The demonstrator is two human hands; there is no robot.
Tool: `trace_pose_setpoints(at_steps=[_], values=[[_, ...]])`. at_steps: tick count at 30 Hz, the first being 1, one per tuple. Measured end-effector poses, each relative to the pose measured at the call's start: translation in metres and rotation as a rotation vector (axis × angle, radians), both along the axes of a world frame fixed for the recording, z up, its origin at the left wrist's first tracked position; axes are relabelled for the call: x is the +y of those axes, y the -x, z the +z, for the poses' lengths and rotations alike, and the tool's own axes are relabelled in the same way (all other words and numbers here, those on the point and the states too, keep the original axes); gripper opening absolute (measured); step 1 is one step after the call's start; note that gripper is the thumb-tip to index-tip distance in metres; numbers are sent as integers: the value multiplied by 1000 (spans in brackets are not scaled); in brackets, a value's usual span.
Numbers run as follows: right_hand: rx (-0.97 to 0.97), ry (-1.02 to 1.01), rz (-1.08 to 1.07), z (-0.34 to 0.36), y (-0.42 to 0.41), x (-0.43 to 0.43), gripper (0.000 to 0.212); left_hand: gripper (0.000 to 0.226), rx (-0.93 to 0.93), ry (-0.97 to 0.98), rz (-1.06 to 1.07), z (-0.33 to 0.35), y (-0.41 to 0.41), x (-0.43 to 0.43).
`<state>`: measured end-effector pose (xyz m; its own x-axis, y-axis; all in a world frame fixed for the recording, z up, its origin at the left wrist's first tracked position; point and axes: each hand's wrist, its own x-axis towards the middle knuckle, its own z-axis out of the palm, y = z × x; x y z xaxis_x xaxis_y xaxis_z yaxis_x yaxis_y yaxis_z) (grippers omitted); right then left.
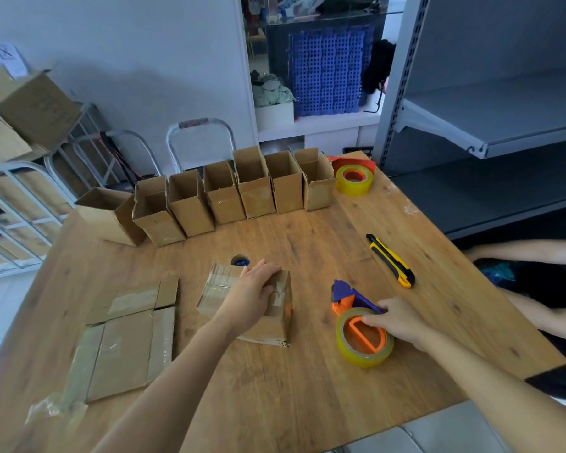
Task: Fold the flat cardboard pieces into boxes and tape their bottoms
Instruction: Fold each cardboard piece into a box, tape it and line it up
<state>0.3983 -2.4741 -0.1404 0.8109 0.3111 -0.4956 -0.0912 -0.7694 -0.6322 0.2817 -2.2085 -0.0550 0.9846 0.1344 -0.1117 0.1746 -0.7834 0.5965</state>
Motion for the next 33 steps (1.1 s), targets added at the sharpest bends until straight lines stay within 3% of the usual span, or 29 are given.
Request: trace_pose_setpoints(at_steps=[4, 6, 9, 13, 18, 21, 26, 29, 33], values=[[-107, 159, 132, 9, 6, 4, 31, 46, 16, -28, -3, 0, -2, 2], [-288, 253, 205, 24, 15, 15, 53, 50, 8, -53, 46, 1, -2, 5], [-394, -24, 106, 60, 36, 52, 55, 61, -79, -74, 237, 6, 0, 13], [-313, -244, 39, 81, 63, 105, 43, 70, -65, -55, 475, 8, 8, 34], [-229, -198, -41, 75, 82, 143, 21, 37, 115, -35, 565, -1, 16, 53], [-126, -167, -102, 66, 84, 151, 30, 42, 164, 3, 537, -10, 17, 62], [67, -252, -191, 55, 75, 159, 52, 37, 240, 326, 527, -8, 20, 68], [57, -248, -191, 61, 74, 163, 43, 42, 225, 431, 579, -16, 17, 72], [82, -283, -185, 60, 76, 158, 44, 41, 188, 392, 646, -22, 21, 70]])
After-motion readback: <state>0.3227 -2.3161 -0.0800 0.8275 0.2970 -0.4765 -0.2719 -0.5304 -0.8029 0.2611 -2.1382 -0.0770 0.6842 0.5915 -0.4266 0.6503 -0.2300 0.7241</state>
